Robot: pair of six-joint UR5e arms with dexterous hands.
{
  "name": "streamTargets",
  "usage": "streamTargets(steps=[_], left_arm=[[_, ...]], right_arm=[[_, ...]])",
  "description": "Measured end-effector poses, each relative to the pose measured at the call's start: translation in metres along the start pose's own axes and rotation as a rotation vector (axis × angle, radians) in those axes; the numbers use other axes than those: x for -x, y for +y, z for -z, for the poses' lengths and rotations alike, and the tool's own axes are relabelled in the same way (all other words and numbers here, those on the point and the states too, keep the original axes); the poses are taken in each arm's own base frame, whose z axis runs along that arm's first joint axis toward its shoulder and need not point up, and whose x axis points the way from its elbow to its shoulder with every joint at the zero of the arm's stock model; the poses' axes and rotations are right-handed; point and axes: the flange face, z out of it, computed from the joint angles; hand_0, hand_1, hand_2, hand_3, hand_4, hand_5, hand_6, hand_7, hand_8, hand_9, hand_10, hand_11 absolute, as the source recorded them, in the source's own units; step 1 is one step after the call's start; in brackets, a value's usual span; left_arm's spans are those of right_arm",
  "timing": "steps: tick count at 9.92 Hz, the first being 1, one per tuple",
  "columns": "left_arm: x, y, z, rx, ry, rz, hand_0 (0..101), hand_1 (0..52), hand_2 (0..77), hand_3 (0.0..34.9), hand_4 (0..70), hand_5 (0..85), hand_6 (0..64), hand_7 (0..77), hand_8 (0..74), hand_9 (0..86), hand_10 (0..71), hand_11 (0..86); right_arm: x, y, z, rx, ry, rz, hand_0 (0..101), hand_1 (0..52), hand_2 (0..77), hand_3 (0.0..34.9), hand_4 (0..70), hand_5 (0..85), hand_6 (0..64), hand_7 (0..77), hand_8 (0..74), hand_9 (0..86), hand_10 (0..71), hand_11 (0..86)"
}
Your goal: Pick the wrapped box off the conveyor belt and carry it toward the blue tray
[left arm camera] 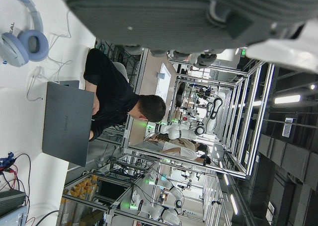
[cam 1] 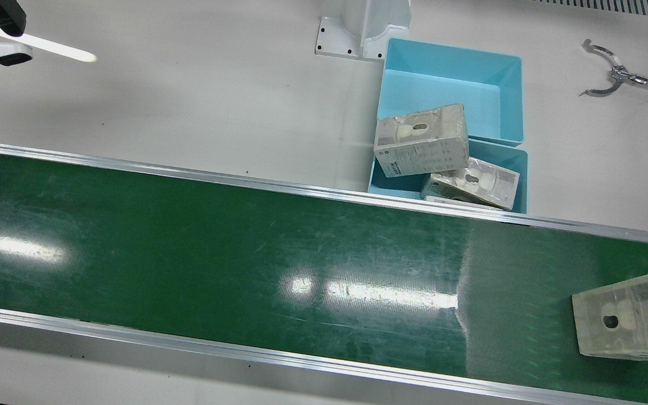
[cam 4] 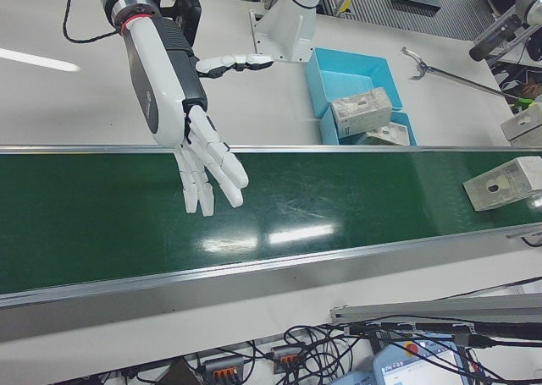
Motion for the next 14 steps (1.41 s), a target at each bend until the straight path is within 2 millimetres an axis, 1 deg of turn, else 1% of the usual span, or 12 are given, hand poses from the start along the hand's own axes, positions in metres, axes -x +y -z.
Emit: streamTargets(steps=[2, 11, 14], left_arm=[[0.000, 0.000, 0.000, 0.000, 0.000, 0.000, 0, 0.0, 1.1, 0.0, 0.0, 1.1, 0.0, 0.0, 0.0, 0.0, 0.0, 0.0], [0.000, 0.000, 0.000, 0.000, 0.000, 0.000, 0, 0.0, 1.1, 0.0, 0.0, 1.1, 0.0, 0.0, 0.0, 0.0, 0.0, 0.0], [0.000, 0.000, 0.000, 0.000, 0.000, 0.000, 0, 0.0, 1.1, 0.0, 0.0, 1.1, 0.0, 0.0, 0.0, 0.0, 0.5, 0.0]], right_arm=[[-0.001, 0.000, 0.000, 0.000, 0.002, 0.001, 46, 11.5, 9.8, 25.5, 0.0, 7.1, 0.0, 0.0, 1.6, 1.6, 0.0, 2.2], [-0.009, -0.001, -0.004, -0.005, 0.014, 0.006, 46, 11.5, 9.8, 25.1, 0.0, 7.1, 0.0, 0.5, 1.6, 1.1, 0.0, 2.2], [-0.020, 0.009, -0.015, 0.012, 0.030, 0.019, 46, 11.5, 9.8, 25.1, 0.0, 7.1, 0.0, 0.5, 1.6, 1.6, 0.0, 1.6]])
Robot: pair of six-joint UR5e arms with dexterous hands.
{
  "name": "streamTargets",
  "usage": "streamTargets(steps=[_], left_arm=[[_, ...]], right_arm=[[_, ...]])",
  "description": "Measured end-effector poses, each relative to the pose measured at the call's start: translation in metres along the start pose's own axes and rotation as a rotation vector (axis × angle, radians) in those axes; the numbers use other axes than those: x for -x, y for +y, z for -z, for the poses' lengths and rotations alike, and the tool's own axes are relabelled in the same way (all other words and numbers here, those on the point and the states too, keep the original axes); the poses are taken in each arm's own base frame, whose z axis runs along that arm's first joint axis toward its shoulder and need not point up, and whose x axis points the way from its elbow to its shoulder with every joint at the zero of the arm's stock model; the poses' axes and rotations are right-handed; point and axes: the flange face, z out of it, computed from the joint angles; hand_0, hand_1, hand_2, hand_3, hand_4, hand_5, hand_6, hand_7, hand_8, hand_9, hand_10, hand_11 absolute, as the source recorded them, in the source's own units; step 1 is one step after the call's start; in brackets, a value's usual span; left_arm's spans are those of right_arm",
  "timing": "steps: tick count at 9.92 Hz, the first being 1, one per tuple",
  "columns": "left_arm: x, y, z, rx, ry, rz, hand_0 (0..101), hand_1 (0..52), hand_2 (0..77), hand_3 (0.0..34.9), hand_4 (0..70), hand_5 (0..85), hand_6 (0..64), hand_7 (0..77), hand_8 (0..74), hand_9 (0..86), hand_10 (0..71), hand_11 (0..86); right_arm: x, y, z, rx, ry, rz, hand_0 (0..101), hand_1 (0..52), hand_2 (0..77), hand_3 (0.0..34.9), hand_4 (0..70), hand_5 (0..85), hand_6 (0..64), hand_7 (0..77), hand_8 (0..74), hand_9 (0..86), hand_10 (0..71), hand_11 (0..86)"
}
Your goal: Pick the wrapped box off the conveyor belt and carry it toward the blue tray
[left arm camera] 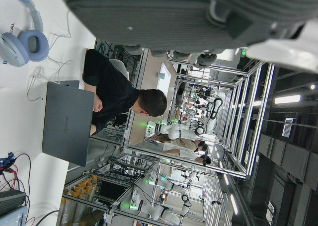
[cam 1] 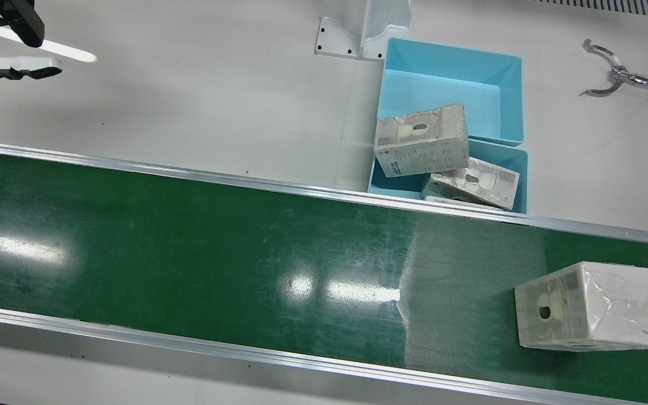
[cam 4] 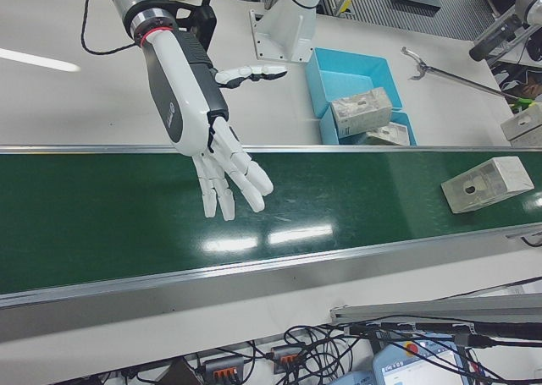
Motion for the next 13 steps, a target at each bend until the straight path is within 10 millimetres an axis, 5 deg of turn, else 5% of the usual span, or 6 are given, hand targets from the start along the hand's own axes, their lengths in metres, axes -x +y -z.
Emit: streamTargets(steps=[4, 6, 9, 10, 11, 13], left_arm=[[0.0000, 0.0000, 0.0000, 0.000, 0.000, 0.000, 0, 0.0, 1.1, 0.0, 0.0, 1.1, 0.0, 0.0, 0.0, 0.0, 0.0, 0.0], [0.0000, 0.0000, 0.0000, 0.000, 0.000, 0.000, 0, 0.0, 0.5, 0.0, 0.0, 1.1, 0.0, 0.0, 0.0, 0.0, 0.0, 0.0], [0.0000, 0.0000, 0.0000, 0.000, 0.000, 0.000, 0, 0.0, 0.5, 0.0, 0.0, 1.1, 0.0, 0.0, 0.0, 0.0, 0.0, 0.0], [0.0000, 0.0000, 0.0000, 0.000, 0.000, 0.000, 0, 0.0, 0.5, 0.0, 0.0, 1.1, 0.0, 0.0, 0.0, 0.0, 0.0, 0.0], [0.0000, 0.0000, 0.0000, 0.000, 0.000, 0.000, 0, 0.0, 0.5, 0.0, 0.0, 1.1, 0.0, 0.0, 0.0, 0.0, 0.0, 0.0], [0.0000, 0.0000, 0.0000, 0.000, 0.000, 0.000, 0, 0.0, 1.1, 0.0, 0.0, 1.1, 0.0, 0.0, 0.0, 0.0, 0.0, 0.0]], right_arm=[[-0.0052, 0.0017, -0.0086, 0.000, 0.006, 0.012, 46, 11.5, 9.8, 25.5, 0.0, 7.1, 0.0, 0.5, 1.6, 1.6, 0.0, 1.6], [-0.0042, 0.0025, -0.0090, 0.003, 0.003, 0.011, 45, 13.6, 12.5, 16.8, 1.6, 6.5, 0.0, 0.5, 0.0, 1.1, 0.0, 1.6], [-0.0018, 0.0065, -0.0089, 0.018, -0.002, 0.006, 46, 13.6, 9.8, 12.8, 2.2, 7.1, 0.0, 0.5, 0.0, 1.6, 0.0, 1.6], [-0.0011, 0.0079, -0.0089, 0.021, -0.003, 0.005, 46, 13.6, 9.8, 4.2, 3.8, 3.3, 0.0, 0.5, 0.5, 1.1, 0.0, 1.6], [-0.0006, 0.0090, -0.0090, 0.024, -0.004, 0.004, 46, 13.1, 9.8, 0.0, 4.4, 2.7, 0.0, 0.5, 0.5, 1.1, 0.0, 1.6], [0.0012, 0.0091, -0.0087, 0.025, -0.007, 0.005, 46, 13.1, 9.8, 0.0, 6.5, 2.2, 0.0, 0.5, 0.5, 1.1, 0.0, 1.6]])
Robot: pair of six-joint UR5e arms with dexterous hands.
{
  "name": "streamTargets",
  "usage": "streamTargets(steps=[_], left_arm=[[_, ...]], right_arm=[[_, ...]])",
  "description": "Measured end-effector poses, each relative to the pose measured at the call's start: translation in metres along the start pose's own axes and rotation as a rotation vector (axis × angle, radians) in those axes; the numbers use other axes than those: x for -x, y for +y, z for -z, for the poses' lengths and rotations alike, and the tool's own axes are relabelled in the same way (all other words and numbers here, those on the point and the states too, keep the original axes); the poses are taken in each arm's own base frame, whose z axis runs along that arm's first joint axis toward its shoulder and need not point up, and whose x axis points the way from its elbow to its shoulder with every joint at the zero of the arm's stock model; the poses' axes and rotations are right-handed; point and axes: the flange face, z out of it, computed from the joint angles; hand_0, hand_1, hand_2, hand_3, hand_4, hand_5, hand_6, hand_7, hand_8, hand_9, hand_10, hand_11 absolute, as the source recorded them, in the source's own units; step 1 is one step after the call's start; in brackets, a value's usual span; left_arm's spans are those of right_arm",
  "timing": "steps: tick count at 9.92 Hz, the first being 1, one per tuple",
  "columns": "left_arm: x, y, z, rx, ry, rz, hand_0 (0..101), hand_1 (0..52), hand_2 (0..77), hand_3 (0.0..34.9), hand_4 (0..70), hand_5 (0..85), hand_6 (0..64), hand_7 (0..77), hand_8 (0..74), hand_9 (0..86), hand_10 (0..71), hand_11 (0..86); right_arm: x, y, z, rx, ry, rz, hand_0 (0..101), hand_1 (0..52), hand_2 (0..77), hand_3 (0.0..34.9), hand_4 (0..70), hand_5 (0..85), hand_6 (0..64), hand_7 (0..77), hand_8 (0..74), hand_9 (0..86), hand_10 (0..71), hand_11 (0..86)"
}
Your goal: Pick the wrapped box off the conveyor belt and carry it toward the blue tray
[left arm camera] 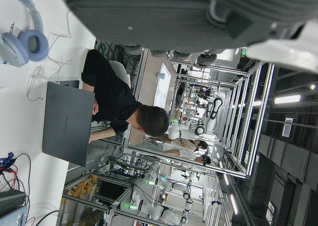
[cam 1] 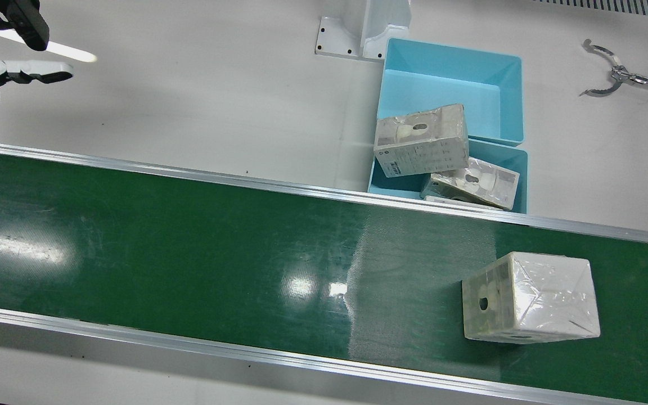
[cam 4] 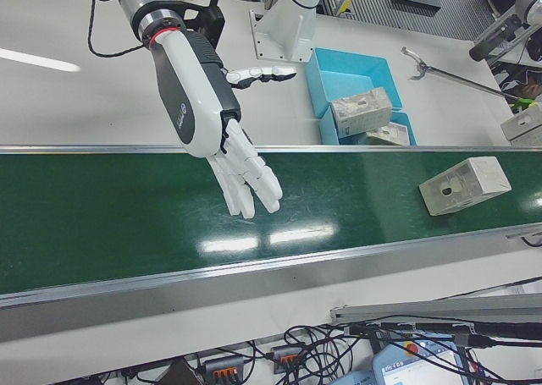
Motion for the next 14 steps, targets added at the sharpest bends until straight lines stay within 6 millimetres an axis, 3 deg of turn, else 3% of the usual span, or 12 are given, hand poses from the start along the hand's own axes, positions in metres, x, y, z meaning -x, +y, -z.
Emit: streamTargets(steps=[8, 14], left_arm=[[0.000, 0.000, 0.000, 0.000, 0.000, 0.000, 0, 0.0, 1.1, 0.0, 0.0, 1.1, 0.0, 0.0, 0.0, 0.0, 0.0, 0.0], [0.000, 0.000, 0.000, 0.000, 0.000, 0.000, 0, 0.0, 1.1, 0.0, 0.0, 1.1, 0.0, 0.5, 0.0, 0.0, 0.0, 0.0]], right_arm=[[0.001, -0.003, 0.004, -0.005, 0.000, 0.023, 46, 12.5, 10.4, 0.0, 6.5, 5.5, 0.0, 0.5, 0.5, 1.6, 0.0, 1.6], [-0.011, -0.029, -0.008, -0.016, 0.004, 0.046, 46, 12.0, 10.4, 0.0, 6.5, 2.7, 0.0, 0.5, 0.5, 1.1, 0.0, 1.6]])
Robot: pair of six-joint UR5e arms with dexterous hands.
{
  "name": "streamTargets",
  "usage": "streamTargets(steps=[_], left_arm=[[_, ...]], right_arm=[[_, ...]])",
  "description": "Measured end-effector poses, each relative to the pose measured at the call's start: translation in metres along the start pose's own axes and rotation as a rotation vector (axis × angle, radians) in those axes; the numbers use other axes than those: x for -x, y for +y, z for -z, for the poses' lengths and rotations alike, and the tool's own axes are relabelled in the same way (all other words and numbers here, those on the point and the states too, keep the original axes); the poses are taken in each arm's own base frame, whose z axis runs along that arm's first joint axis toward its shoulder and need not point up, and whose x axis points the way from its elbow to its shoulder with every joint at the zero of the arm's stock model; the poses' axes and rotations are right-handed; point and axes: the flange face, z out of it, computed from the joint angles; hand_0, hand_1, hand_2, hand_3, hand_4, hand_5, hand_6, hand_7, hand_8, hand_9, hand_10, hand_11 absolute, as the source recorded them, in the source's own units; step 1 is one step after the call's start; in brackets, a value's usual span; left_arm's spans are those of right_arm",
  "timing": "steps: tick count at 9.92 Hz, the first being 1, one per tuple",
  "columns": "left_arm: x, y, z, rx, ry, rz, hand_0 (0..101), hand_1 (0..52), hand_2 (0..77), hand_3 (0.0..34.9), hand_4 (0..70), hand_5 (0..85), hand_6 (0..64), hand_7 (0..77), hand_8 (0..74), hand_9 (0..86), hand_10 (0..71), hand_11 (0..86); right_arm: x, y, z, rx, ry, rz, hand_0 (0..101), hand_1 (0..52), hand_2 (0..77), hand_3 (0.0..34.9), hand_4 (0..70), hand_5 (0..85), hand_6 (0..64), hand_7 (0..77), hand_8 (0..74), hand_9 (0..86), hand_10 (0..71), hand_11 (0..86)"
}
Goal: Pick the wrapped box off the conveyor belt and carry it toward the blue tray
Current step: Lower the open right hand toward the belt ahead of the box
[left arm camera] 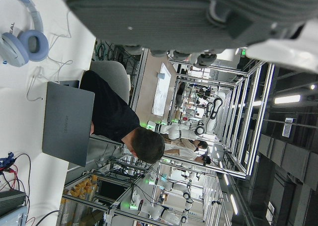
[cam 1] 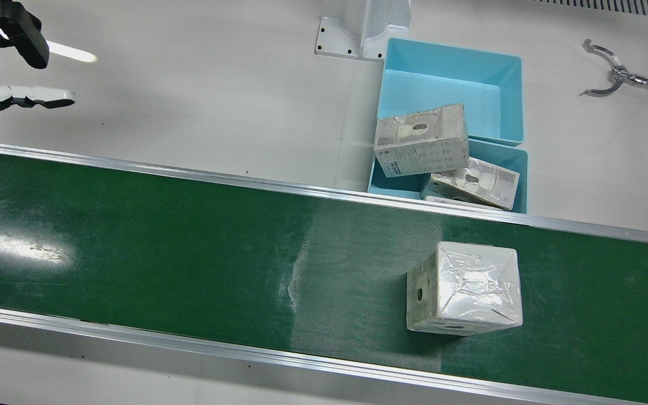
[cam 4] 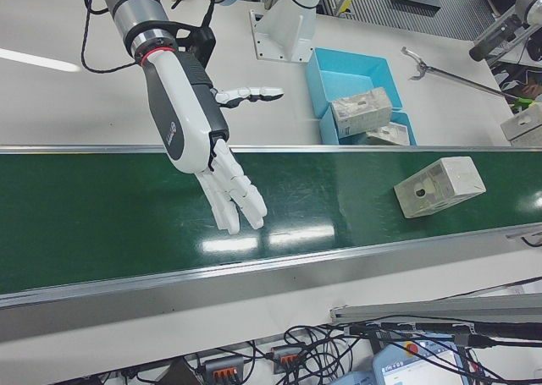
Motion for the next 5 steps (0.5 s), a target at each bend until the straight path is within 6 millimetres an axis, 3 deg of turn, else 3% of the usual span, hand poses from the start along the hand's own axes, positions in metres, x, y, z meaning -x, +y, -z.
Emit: streamTargets(steps=[3, 5], left_arm=[[0.000, 0.000, 0.000, 0.000, 0.000, 0.000, 0, 0.0, 1.1, 0.0, 0.0, 1.1, 0.0, 0.0, 0.0, 0.0, 0.0, 0.0], [0.000, 0.000, 0.000, 0.000, 0.000, 0.000, 0, 0.0, 1.1, 0.0, 0.0, 1.1, 0.0, 0.0, 0.0, 0.0, 0.0, 0.0]], right_arm=[[-0.010, -0.035, -0.005, 0.030, -0.006, -0.004, 46, 12.0, 10.4, 0.0, 4.9, 2.2, 0.0, 0.5, 1.6, 1.6, 3.3, 3.8], [-0.015, -0.044, -0.005, 0.038, -0.006, 0.007, 46, 10.4, 9.8, 0.0, 4.9, 1.6, 0.0, 0.5, 1.6, 1.1, 2.7, 4.4]])
